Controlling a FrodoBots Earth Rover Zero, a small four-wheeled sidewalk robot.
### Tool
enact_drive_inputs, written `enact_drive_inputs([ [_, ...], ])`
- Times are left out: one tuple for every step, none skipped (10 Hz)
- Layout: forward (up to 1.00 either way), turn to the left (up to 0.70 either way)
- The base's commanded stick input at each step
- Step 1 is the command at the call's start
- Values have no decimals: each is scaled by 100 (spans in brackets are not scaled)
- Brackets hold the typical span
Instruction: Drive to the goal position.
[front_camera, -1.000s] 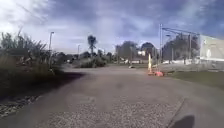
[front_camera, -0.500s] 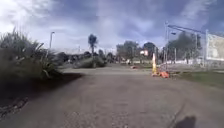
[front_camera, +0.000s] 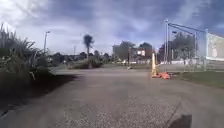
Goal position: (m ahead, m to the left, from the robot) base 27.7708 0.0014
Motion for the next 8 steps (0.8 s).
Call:
enact_drive_inputs([
  [70,-9],
  [70,-9],
  [70,-8],
  [70,-7],
  [70,-6],
  [70,-6],
  [70,-6],
  [70,-6],
])
